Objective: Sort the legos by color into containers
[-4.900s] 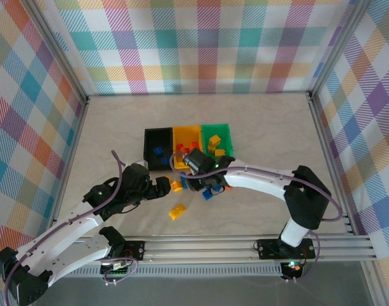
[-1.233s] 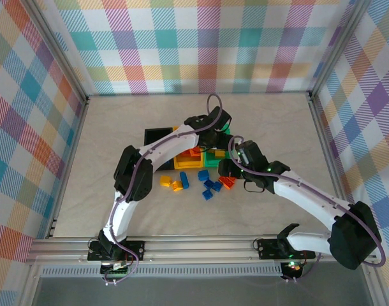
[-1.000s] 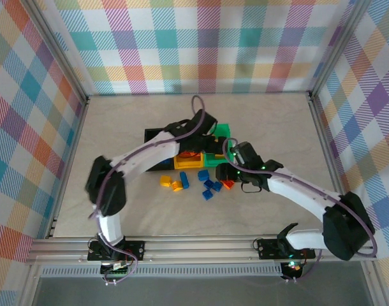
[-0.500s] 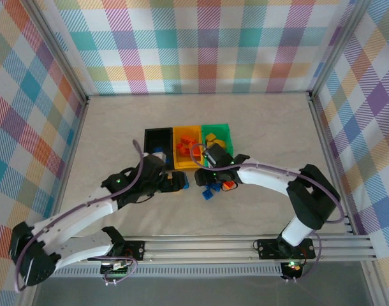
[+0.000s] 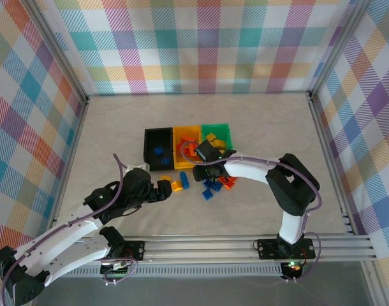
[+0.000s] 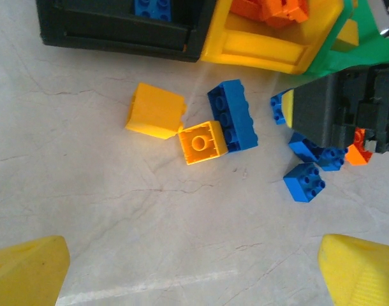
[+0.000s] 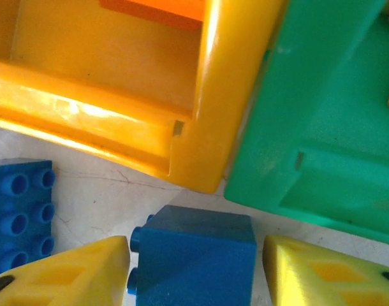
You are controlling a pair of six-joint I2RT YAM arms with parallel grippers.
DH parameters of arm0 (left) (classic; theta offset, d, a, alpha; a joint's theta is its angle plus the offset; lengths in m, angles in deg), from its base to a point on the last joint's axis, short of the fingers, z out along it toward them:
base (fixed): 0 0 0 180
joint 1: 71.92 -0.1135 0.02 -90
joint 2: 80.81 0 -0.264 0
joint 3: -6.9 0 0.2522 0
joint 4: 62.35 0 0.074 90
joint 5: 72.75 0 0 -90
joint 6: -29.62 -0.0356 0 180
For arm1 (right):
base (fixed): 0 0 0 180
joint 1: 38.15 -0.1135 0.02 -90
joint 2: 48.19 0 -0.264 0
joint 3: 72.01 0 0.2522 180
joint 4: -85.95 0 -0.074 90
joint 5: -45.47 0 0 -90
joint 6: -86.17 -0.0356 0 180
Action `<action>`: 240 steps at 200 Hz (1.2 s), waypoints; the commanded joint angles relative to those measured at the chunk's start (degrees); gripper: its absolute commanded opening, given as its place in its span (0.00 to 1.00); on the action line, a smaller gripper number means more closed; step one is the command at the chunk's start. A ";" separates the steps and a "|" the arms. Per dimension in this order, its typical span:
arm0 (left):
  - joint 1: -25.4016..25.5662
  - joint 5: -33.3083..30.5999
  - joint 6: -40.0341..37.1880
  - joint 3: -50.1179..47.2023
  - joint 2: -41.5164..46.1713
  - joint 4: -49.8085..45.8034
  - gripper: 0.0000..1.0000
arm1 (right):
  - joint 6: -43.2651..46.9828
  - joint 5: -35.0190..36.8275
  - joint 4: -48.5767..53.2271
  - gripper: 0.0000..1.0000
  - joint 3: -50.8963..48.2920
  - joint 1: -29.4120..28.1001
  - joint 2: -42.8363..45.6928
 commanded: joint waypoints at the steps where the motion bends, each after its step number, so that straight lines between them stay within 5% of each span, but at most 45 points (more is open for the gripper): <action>1: -0.44 -1.70 0.25 0.19 0.55 -2.50 1.00 | 0.41 -0.10 0.11 0.56 1.76 -0.62 -1.08; 86: -1.20 -7.00 0.34 1.84 1.74 -7.22 1.00 | 0.30 -3.02 0.10 0.39 0.90 -1.94 5.65; 129: -1.68 -9.55 1.96 1.62 3.63 -10.00 1.00 | 0.39 -8.55 1.25 0.40 5.92 -3.31 9.55; 209: -1.93 -8.49 3.00 0.36 5.48 -11.51 1.00 | 1.48 -12.62 4.38 0.40 34.84 -3.93 -11.12; 240: -2.06 -7.60 2.61 0.17 5.23 -11.25 1.00 | 1.94 -11.28 8.31 0.57 46.31 -3.36 -19.20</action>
